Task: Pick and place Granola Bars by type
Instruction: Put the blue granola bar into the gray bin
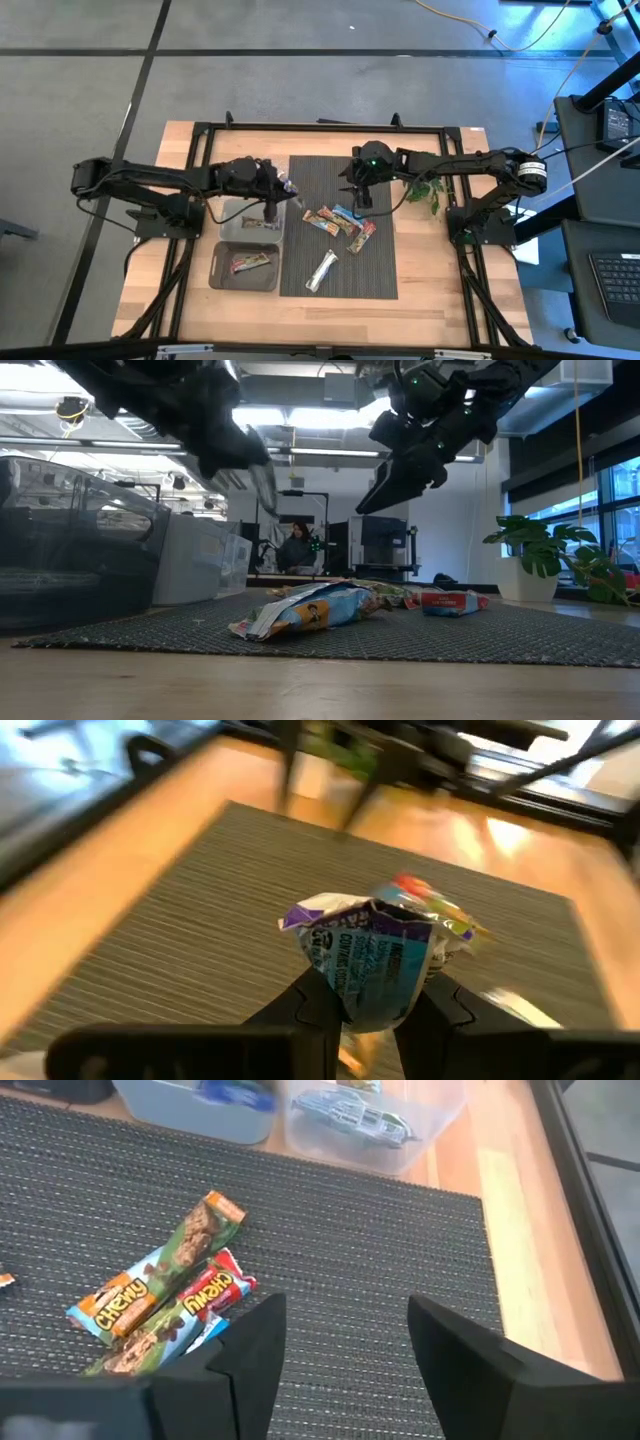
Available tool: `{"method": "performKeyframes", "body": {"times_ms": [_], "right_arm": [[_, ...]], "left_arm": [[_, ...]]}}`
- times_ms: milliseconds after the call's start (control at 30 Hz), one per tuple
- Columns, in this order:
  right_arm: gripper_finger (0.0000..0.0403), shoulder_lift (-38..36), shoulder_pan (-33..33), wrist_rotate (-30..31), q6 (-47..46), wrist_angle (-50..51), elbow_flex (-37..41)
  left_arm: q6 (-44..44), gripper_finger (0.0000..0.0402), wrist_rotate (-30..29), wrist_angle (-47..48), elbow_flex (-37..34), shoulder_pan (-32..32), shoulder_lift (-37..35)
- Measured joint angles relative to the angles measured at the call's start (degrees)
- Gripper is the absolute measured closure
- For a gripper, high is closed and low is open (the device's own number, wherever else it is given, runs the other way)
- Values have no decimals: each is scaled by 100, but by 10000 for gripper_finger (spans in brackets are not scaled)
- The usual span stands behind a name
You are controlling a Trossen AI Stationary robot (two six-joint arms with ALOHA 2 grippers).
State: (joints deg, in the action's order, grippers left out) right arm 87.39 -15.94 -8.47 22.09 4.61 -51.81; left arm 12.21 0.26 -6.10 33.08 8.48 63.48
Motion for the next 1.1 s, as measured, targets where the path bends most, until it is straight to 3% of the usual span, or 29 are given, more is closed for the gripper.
{"method": "performKeyframes", "body": {"times_ms": [200, 433, 633, 767, 1100], "right_arm": [[189, 0, -2, -2, 0, -12, 0], [189, 0, -2, -7, -105, 5, 0], [189, 0, -2, -15, -105, 5, 0], [189, -2, -2, -17, -163, 10, 0], [189, -7, 4, -33, -385, 225, 194]], "left_arm": [[90, 339, 614, 209, 0, -216, -773], [649, 339, 78, 1856, 0, -410, -1417], [1308, 339, 31, 2803, 0, -558, -1424], [1361, 339, -385, 3154, 0, -626, -1423], [1362, 339, -519, 3310, 0, -755, -1115]]}}
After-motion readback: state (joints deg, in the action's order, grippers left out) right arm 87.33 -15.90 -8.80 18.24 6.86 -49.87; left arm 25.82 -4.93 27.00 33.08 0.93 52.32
